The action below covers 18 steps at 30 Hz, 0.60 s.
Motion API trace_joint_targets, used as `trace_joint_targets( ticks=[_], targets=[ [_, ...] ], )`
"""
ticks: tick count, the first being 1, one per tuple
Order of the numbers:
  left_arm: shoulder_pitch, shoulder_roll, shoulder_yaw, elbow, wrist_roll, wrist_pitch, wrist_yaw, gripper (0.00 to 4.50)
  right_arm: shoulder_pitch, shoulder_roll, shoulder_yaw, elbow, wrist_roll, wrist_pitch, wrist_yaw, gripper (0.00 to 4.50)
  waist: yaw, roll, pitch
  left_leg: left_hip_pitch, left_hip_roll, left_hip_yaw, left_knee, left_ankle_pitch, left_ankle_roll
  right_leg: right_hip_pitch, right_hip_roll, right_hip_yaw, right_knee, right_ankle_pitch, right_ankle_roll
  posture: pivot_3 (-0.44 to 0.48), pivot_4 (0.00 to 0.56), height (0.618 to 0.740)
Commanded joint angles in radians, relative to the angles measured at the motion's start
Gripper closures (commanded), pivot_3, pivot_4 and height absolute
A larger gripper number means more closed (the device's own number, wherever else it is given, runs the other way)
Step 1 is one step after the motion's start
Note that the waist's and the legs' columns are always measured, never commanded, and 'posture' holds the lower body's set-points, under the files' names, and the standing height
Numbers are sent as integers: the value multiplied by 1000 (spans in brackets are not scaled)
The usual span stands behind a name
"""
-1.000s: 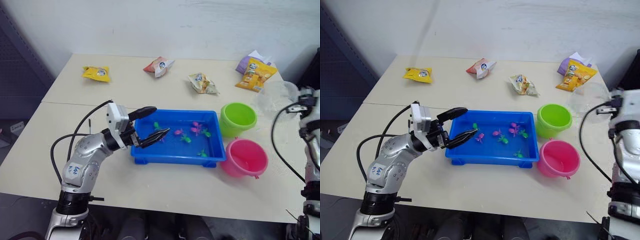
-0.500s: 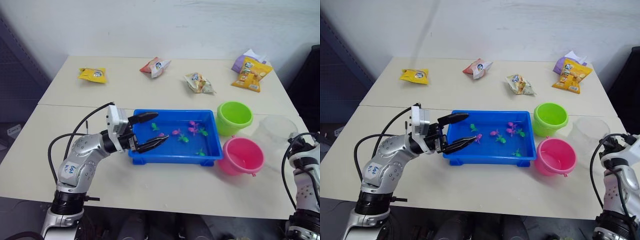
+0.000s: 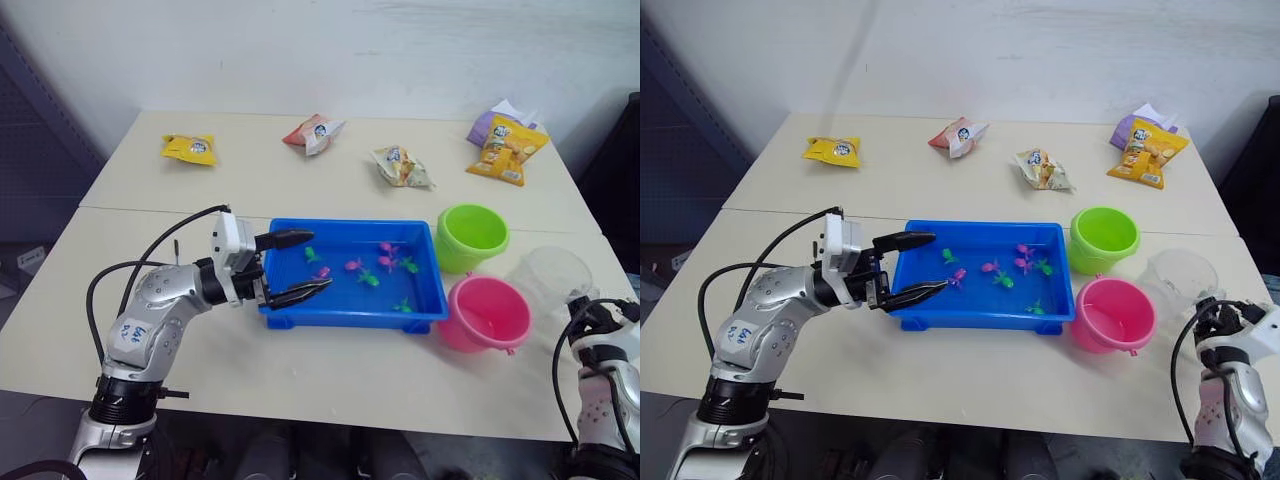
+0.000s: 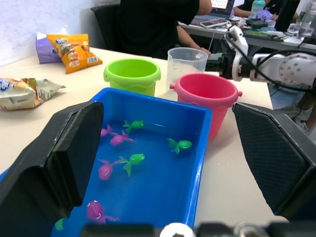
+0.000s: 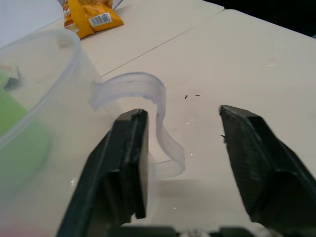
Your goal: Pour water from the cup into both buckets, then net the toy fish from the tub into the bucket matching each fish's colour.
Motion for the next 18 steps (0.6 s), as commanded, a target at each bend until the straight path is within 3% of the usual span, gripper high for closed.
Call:
trace_joint_targets(
  ticks=[1,8,9,13,15,18],
  targets=[
    [26,29,36,-20,-7,-11,-15,0,94,-32,-44,-134,19,67,-24,133,1,0,0,0,0,0,0,0,0,0,0,0,0,0,0,0,150,740],
    [130,97,97,-17,2,-36,-38,0,349,-91,-121,-328,163,253,86,14,2,0,0,0,0,0,-2,-3,3,0,-1,0,-2,0,-1,0,150,740],
    [144,106,107,-13,6,-43,-42,0,386,-105,-128,-359,185,267,132,14,2,0,0,0,0,0,-2,-5,7,0,-2,0,-2,0,-1,0,150,740],
    [253,168,225,-23,16,-112,-51,0,554,-155,-166,-510,127,-4,525,14,-3,2,0,1,0,0,-6,-7,8,-2,-1,1,-3,-1,-2,0,150,740],
    [348,168,332,-27,17,-138,-5,0,542,-200,-197,-575,189,-8,583,14,-13,1,1,2,0,0,-8,-6,8,-1,-1,1,-3,-1,-2,0,150,740],
    [463,148,401,24,88,-244,31,0,529,-273,-188,-613,263,47,671,14,-22,-1,2,3,1,0,-9,-6,8,-1,-2,2,-3,-1,-2,0,150,740]
  ],
)
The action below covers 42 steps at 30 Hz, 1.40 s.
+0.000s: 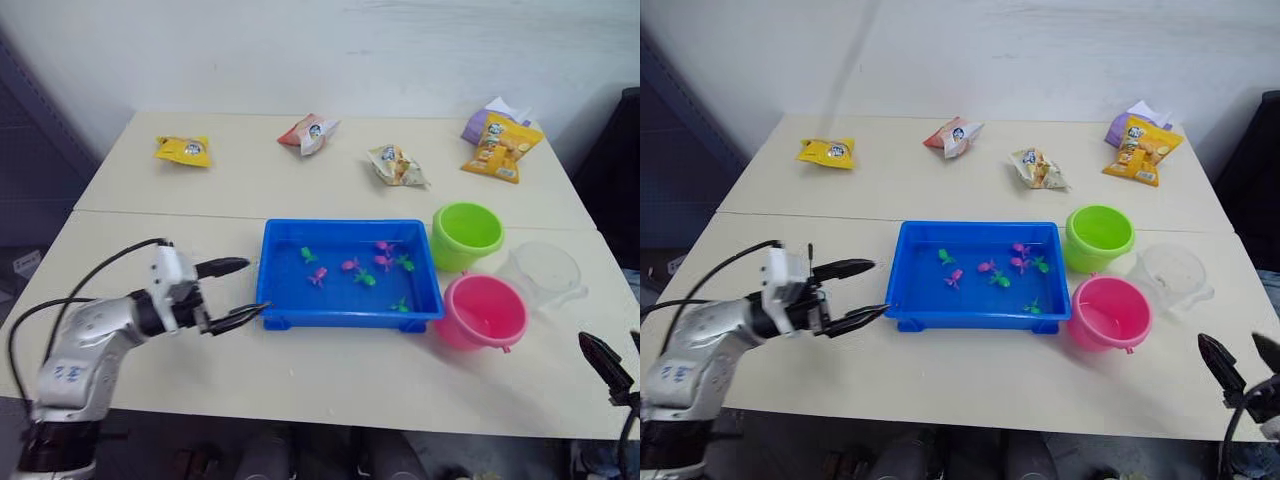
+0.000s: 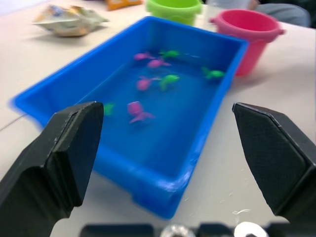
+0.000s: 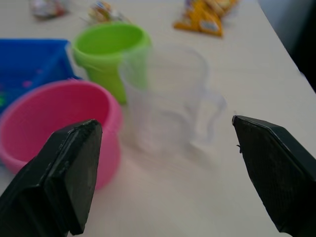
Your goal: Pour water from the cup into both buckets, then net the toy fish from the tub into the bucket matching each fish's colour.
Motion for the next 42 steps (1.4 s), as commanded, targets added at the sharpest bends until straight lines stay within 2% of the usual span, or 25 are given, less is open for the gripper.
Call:
trace_joint_targets(
  ticks=[1,4,7,10,13,19,21,23,25,29,32,36,42],
  targets=[
    [78,-24,79,32,56,-101,51,0,4,-71,-2,-55,63,22,125,14,5,-2,0,0,0,0,0,0,0,0,0,0,0,0,0,0,150,740],
    [123,-65,135,73,101,-172,132,0,-34,-99,42,-56,8,-57,223,14,29,-5,-1,-1,0,-2,-2,0,0,-1,-1,-2,-3,-1,-1,0,150,740],
    [236,-136,290,158,144,-245,283,0,-174,-72,172,-60,-41,-150,258,14,28,-6,-2,-4,0,-1,-3,-1,0,-4,-1,-2,-5,-1,-1,0,150,740],
    [302,-172,375,187,150,-237,375,0,-221,-29,299,-50,-86,-195,306,14,26,-13,-2,-4,0,-1,-5,-1,0,-5,-1,-2,-5,-1,-1,0,150,740],
    [355,-197,401,186,157,-224,425,0,-242,2,393,-17,-144,-274,371,14,36,-13,-2,-5,0,-1,-6,-1,0,-5,-1,-3,-5,-1,-2,0,150,740],
    [372,-238,399,91,134,-104,536,0,-319,18,462,51,-180,-377,439,14,47,-16,-3,-2,-1,-2,-2,-1,1,-1,-3,-3,-6,-1,-1,0,150,740],
    [326,-246,395,30,107,15,621,0,-334,32,479,65,-205,-414,437,14,48,-16,-3,-2,-1,-2,-2,-1,1,0,-3,-3,-6,-1,-2,0,150,740],
    [292,-234,374,-11,97,90,648,0,-340,35,493,65,-211,-422,425,14,50,-16,-3,-2,-1,-2,-3,-1,1,-1,-3,-3,-5,-1,-2,0,150,740],
    [240,-188,321,-54,116,226,685,0,-343,33,509,51,-213,-409,408,14,49,-16,-3,-2,-1,-2,-3,-1,0,-1,-3,-3,-5,-1,-2,0,150,740],
    [-32,-70,132,-81,171,584,800,0,-355,17,551,12,-178,-347,391,14,58,-16,-3,-2,-1,-4,-2,1,-2,0,-3,-6,-2,-1,-2,0,150,740],
    [-204,-64,61,-19,188,778,862,0,-378,19,557,-19,-161,-313,346,14,47,-15,-3,-2,-1,-4,-1,2,-3,1,-3,-6,-1,0,-1,0,150,740],
    [-395,-88,-19,147,210,877,871,0,-388,15,567,-45,-152,-284,325,14,28,-16,-3,-2,-1,-2,-1,5,-10,0,-1,-5,1,0,0,0,150,740],
    [-556,-141,-53,445,282,821,927,0,-385,16,560,-76,-166,-272,284,14,30,-17,-2,-3,-1,-2,-1,8,-13,-2,1,-6,3,0,0,0,150,740]
  ],
)
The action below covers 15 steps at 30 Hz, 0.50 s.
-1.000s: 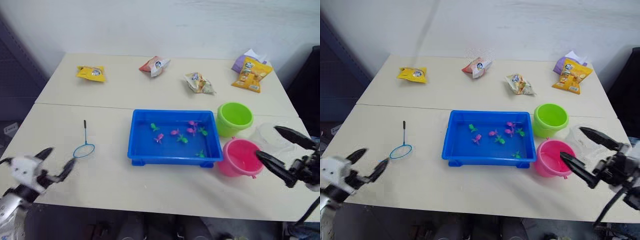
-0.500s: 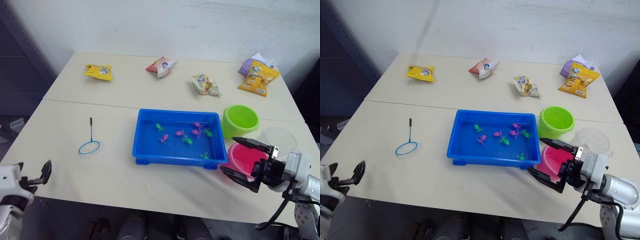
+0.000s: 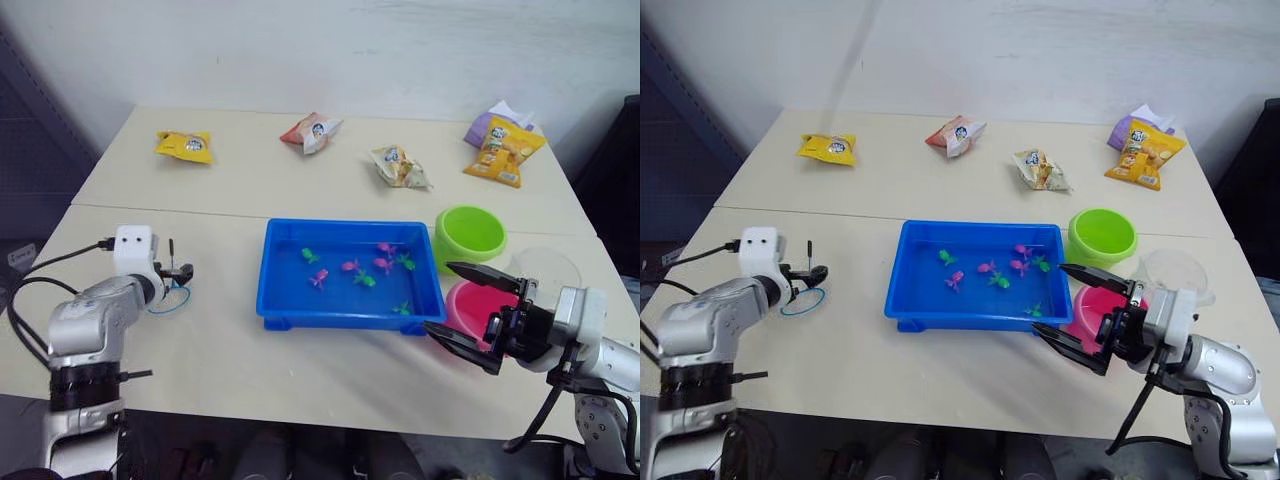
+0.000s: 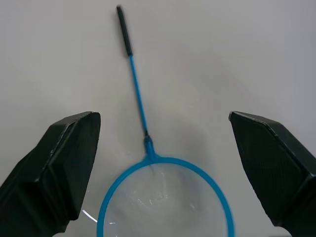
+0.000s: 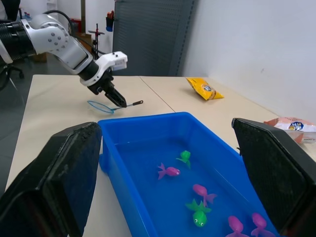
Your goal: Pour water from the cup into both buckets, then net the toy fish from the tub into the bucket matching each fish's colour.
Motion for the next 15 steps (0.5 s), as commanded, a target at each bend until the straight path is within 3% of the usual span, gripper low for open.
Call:
trace_joint_targets(
  ticks=[1,6,10,11,12,15],
  targets=[
    [-63,-18,8,132,46,-50,36,0,7,-7,-13,-61,6,2,-34,14,3,-1,0,0,0,0,1,0,0,0,0,0,0,0,0,0,150,740],
    [-139,-24,-25,345,66,-125,-22,0,34,-5,-17,-100,4,14,-83,14,10,-2,0,1,0,0,2,0,0,1,-1,0,0,0,0,0,150,740],
    [-193,-22,-57,496,76,-130,-77,1132,61,-6,-31,-109,-4,13,-104,0,24,1,-2,3,-1,0,3,1,-1,2,-1,0,2,0,0,0,150,740],
    [-205,-20,-55,525,81,-143,-78,1603,64,-7,-34,-108,-8,11,-111,0,25,2,-3,3,-1,0,3,1,-1,2,-1,0,2,0,0,0,150,740],
    [-213,-21,-47,544,81,-146,-77,1789,69,-8,-36,-109,-9,10,-113,0,26,4,-4,4,-1,0,3,1,-1,2,-1,0,2,0,0,0,150,740],
    [-196,-25,-34,538,76,-130,-84,2955,86,-15,-38,-110,-10,6,-109,0,25,7,-5,4,-1,0,3,1,-1,3,-1,1,3,0,0,0,150,740]
  ],
)
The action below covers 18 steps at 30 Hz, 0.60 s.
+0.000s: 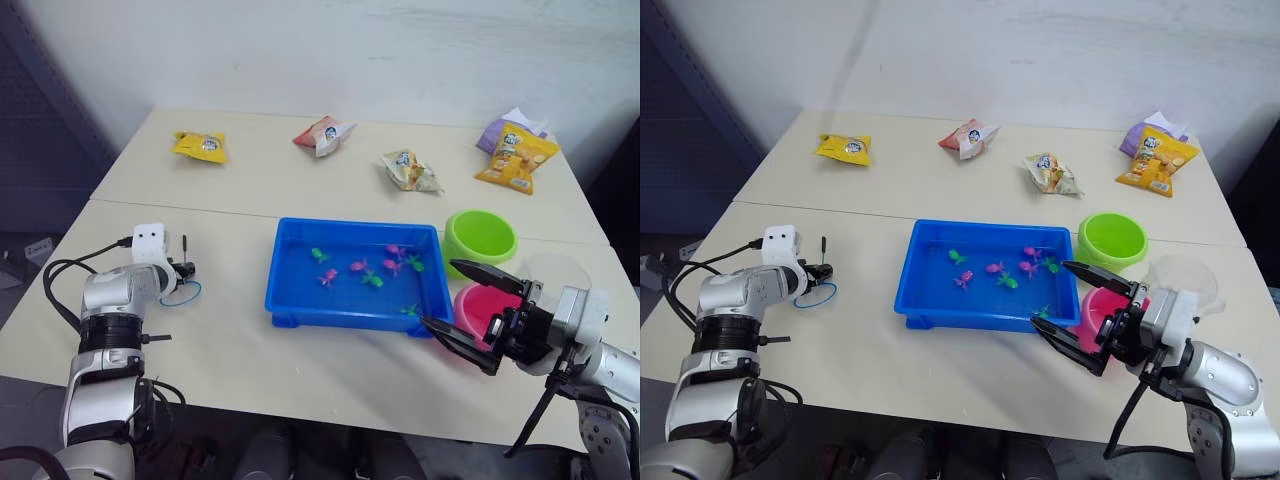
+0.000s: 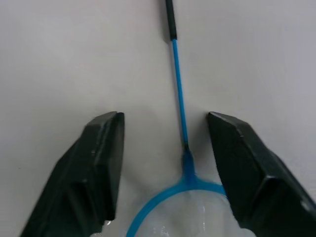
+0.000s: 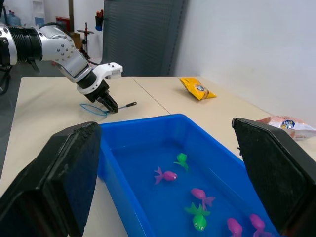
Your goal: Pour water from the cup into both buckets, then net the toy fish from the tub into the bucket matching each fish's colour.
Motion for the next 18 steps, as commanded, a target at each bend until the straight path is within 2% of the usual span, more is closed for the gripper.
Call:
trace_joint_targets(
  ticks=[1,3,4,8,10,14,17,18],
  targets=[
    [49,-19,3,32,-1,38,-17,3351,15,-17,-32,-39,4,-15,2,0,-1,0,0,0,0,0,0,0,0,0,0,0,0,0,0,0,150,740],
    [75,-22,15,-3,-9,47,-26,4274,17,-20,-32,-38,3,-17,1,0,-1,1,0,0,0,0,0,0,0,0,0,0,1,0,0,0,150,740],
    [93,-18,22,-22,-16,61,-36,4429,16,-21,-31,-39,2,-16,0,0,-2,1,0,0,0,0,0,0,0,0,0,0,1,0,0,0,150,740],
    [175,44,75,-179,-57,-114,-175,4429,8,-40,-40,-54,20,8,-11,0,-15,0,0,0,0,1,0,0,0,-1,0,1,1,0,0,0,150,740],
    [184,95,96,-260,-146,-84,-329,4429,-3,-73,-41,-70,46,58,-20,0,-19,-3,2,-1,1,1,0,0,0,-2,0,1,1,0,0,0,150,740],
    [222,249,71,-418,-218,-298,-711,4429,-62,-189,-32,-108,89,238,-82,0,-26,-14,8,-7,1,-1,4,1,-2,-8,0,1,5,-1,-1,0,150,740],
    [187,309,40,-454,-266,-339,-883,4429,-136,-258,-8,-107,75,369,-159,0,-27,-13,8,-9,1,-1,6,0,-1,-8,-2,1,5,-1,-2,0,150,740],
    [179,323,9,-484,-284,-384,-984,4429,-167,-273,5,-103,111,400,-143,0,-26,-12,8,-8,1,-1,6,-1,-1,-8,-3,1,4,-1,-2,0,150,740]
  ],
)
